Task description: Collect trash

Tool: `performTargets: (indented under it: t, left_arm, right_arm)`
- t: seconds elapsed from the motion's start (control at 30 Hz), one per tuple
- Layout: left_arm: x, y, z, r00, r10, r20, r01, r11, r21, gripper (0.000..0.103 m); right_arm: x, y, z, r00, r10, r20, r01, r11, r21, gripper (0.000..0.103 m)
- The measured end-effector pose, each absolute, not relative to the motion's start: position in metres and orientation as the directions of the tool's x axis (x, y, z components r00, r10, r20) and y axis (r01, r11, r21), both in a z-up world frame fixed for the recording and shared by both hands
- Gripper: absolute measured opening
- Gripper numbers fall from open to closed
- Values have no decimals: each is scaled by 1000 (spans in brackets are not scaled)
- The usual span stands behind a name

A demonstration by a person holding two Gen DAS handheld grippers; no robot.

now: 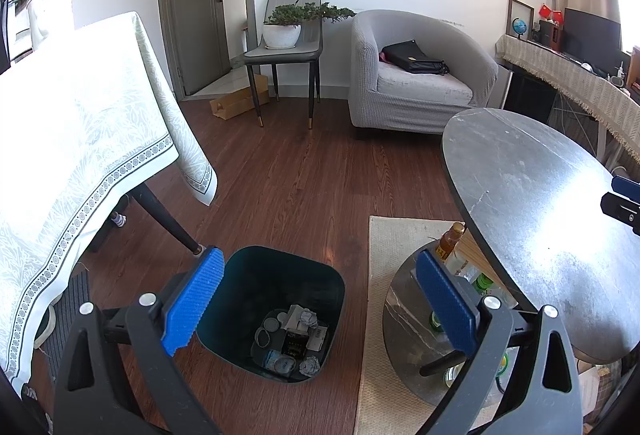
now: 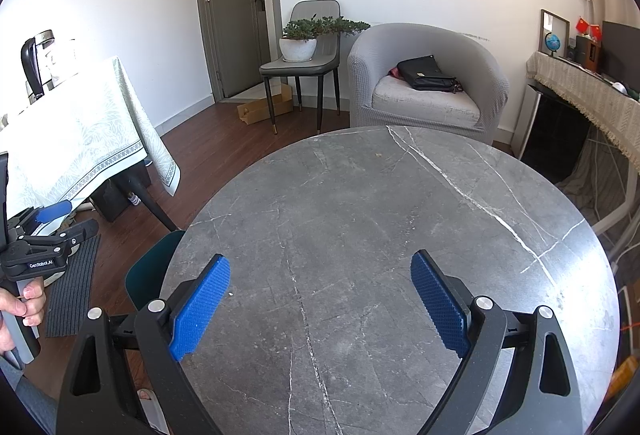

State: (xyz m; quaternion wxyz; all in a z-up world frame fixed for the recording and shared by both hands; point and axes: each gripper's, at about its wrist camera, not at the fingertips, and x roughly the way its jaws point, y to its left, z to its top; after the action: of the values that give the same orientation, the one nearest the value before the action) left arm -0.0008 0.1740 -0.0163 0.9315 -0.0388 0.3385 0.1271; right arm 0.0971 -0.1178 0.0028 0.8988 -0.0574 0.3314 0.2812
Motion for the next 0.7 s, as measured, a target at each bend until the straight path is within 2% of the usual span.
performTargets:
  t: [0.7]
  left_arm:
    - [1,173,-18,734,207,-647,-257,966,17,98]
  right_arm:
    - [97,-118,2,622,467,-629,-543,835,84,93]
